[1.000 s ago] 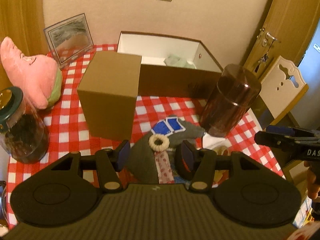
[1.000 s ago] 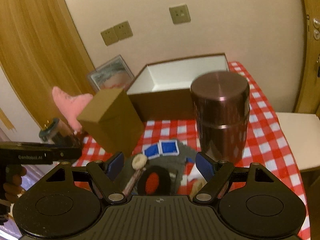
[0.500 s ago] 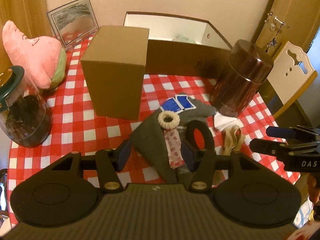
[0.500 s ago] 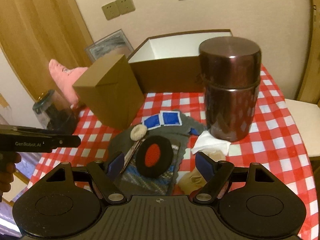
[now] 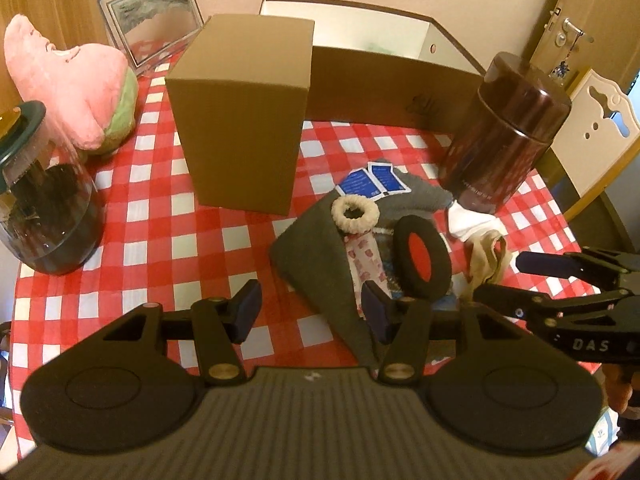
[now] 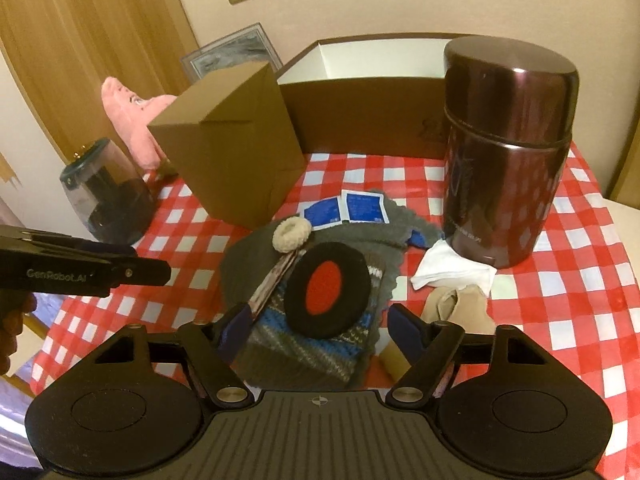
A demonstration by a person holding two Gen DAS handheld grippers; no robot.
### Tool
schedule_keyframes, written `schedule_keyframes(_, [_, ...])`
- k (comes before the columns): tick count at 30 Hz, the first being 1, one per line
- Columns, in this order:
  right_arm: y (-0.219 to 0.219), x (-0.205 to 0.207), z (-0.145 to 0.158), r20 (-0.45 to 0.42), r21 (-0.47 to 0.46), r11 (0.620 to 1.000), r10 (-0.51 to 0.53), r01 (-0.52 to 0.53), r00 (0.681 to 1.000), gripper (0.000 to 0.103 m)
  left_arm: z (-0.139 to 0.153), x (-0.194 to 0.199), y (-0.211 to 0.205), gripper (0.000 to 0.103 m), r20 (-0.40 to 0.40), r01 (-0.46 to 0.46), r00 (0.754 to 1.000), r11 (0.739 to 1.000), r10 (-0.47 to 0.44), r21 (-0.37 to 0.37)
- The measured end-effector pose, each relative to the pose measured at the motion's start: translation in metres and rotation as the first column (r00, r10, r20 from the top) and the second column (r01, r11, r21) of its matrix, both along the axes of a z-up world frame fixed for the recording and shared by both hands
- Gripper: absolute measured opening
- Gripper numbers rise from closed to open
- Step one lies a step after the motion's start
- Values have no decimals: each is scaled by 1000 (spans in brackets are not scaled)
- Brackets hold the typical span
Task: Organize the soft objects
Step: 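Move both tools back over the grey knit hat pile, then grasp the black-red earmuff pad with the right tool while the left grasps the cream hair tie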
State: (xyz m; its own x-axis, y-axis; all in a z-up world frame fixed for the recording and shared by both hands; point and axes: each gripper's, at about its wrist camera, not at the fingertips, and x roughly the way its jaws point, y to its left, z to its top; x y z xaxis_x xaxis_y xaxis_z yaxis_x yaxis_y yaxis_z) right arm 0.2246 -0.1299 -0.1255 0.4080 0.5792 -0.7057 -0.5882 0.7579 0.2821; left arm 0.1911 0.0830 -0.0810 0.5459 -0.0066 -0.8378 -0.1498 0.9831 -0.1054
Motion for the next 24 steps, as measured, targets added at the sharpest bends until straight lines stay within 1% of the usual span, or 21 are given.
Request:
schedule_keyframes(9, [17, 16, -24, -29, -29, 1000, -9, 9, 1000, 72, -18, 13, 6, 51, -23, -15, 1000, 1000, 15, -5])
schedule_keyframes(16, [31, 30, -36, -50, -55, 998, -24, 21, 998, 72, -31, 23, 11, 51, -48, -19, 999, 1000, 19, -12])
schedule_keyframes(21, [43, 39, -45, -53, -93, 995, -33, 28, 998, 72, -37, 28, 15, 51, -57, -21, 998, 1000, 20, -14])
schedule_keyframes(24, [48, 44, -50, -52, -99, 994, -40, 35, 998, 72, -38, 30, 16, 50, -58, -20, 998, 1000, 19, -14])
